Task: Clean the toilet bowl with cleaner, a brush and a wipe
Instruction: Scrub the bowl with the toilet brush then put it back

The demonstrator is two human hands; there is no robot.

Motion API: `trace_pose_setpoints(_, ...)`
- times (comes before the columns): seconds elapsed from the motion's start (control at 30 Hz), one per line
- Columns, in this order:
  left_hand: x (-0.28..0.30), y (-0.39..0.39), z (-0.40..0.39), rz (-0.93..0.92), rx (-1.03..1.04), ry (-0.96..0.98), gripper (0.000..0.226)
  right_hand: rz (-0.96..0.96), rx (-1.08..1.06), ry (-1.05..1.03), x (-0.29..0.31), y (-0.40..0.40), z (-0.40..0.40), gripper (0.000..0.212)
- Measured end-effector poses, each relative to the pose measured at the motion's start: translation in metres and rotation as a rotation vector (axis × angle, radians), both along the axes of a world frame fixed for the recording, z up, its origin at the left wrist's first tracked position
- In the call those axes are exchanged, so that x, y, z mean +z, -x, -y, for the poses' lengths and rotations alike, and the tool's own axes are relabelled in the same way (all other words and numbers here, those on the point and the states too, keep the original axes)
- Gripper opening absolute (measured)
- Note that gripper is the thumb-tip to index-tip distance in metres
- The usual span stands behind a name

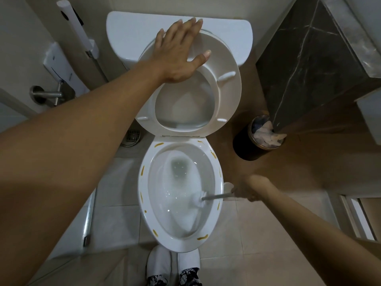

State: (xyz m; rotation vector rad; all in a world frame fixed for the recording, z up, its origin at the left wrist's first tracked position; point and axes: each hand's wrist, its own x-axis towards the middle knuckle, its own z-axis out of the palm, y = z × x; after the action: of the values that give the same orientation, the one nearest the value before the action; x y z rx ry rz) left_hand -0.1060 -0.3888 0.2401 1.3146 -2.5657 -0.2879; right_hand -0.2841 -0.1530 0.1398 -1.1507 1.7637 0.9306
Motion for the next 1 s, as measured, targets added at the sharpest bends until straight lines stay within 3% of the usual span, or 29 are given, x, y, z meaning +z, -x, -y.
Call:
trace_pose_setpoints(0.07,-0.001,-0.001,0.001,0.008,-0.002,0.013,0.070,-0.017,0.062,0.025,-0.003,0.003,0.004,0.019)
trace_pose_setpoints(0.23,0.000,0.000,0.001,0.016,-0.005,0.009,0.070,0.007,0.313,-0.188,0.011,-0.025,0.002,0.023)
trace_pose_setpoints(0.43,0.001,0.000,0.000,0.019,-0.006,-0.008,0.069,-0.046,0.210,0.020,0.000,-0.011,0.015,0.028)
trace_pose_setpoints(0.6,0.001,-0.001,0.000,0.014,-0.005,-0.009,0.069,-0.025,0.267,-0.096,-0.001,-0.027,0.007,0.029)
trace_pose_setpoints(0.83,0.000,0.000,0.001,0.028,-0.006,0.004,0.070,-0.043,0.129,0.089,-0.020,-0.008,0.008,0.024)
trace_pose_setpoints(1.0,0.002,0.000,0.000,0.014,-0.004,-0.022,0.069,0.052,0.201,0.008,-0.028,-0.027,-0.018,0.031)
